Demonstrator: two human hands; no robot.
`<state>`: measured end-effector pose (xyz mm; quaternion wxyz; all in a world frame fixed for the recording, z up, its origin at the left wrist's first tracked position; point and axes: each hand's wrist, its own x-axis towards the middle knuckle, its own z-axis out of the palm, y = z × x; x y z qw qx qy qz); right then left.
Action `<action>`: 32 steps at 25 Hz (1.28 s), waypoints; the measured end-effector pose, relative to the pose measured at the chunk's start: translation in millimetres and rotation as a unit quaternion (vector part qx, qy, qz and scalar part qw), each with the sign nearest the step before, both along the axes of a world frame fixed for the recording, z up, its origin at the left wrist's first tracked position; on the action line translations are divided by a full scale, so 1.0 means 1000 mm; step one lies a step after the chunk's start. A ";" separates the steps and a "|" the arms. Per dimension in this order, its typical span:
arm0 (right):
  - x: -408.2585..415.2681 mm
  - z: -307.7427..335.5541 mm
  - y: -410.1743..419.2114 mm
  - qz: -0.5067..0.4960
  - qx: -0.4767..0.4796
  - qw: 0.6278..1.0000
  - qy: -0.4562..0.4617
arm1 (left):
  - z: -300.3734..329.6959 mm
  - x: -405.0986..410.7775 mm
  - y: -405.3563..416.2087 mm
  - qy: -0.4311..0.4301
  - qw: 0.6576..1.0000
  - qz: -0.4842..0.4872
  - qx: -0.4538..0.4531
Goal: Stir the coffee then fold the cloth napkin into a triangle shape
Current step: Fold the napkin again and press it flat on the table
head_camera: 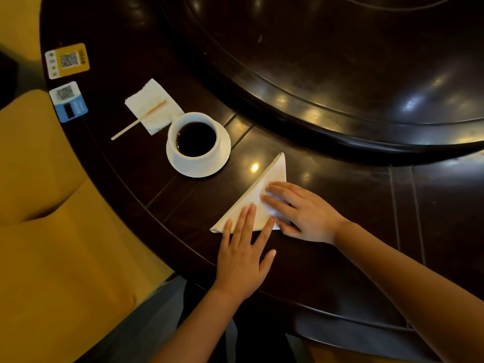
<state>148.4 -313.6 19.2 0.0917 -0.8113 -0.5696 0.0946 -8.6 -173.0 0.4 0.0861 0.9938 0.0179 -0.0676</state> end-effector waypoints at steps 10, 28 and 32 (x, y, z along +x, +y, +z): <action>0.026 0.001 0.035 0.016 -0.012 1.000 -0.005 | -0.001 0.022 0.027 -0.031 0.999 0.028 0.004; 0.008 0.023 0.041 -0.027 -0.089 0.996 -0.007 | 0.027 0.029 0.030 0.040 0.999 0.005 0.017; -0.002 0.059 0.050 -0.111 -0.077 0.991 0.010 | 0.062 0.043 0.041 0.095 0.995 0.007 -0.020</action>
